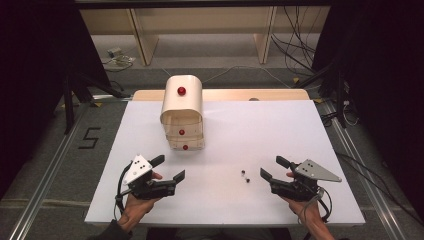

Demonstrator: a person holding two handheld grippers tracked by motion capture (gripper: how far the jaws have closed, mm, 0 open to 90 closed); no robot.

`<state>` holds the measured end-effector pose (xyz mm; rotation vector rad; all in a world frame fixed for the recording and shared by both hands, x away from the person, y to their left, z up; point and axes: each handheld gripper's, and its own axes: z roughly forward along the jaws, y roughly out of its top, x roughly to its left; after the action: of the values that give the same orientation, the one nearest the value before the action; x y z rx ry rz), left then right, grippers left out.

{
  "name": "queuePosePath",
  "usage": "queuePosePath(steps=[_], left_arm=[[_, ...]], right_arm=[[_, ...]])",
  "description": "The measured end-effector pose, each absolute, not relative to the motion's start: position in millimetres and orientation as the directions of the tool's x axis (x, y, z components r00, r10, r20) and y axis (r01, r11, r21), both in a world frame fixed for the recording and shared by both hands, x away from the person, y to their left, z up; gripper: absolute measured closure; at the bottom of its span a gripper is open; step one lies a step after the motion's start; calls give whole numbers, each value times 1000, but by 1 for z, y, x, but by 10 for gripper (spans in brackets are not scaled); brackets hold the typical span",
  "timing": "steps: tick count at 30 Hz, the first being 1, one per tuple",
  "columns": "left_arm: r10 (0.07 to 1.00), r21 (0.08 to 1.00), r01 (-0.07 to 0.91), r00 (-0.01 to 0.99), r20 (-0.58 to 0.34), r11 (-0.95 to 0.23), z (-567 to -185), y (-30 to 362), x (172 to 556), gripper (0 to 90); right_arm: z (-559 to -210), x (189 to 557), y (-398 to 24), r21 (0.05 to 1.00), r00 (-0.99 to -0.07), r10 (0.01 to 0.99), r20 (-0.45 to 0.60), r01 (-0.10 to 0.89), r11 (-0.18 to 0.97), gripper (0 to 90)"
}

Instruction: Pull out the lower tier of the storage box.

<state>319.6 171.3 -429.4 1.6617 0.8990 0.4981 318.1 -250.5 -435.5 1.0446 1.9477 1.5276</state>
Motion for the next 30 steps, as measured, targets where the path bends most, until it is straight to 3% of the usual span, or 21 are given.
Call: queuePosePath(steps=[23,30], left_arm=[[838,957,277,540,-82,-85,-438,160,337,192],[849,948,286,528,-36,-138,-443,148,343,217]], right_arm=[[-436,319,-248,956,-605,793,69,268,122,277],[-436,319,-248,957,-614,786,71,265,121,281]])
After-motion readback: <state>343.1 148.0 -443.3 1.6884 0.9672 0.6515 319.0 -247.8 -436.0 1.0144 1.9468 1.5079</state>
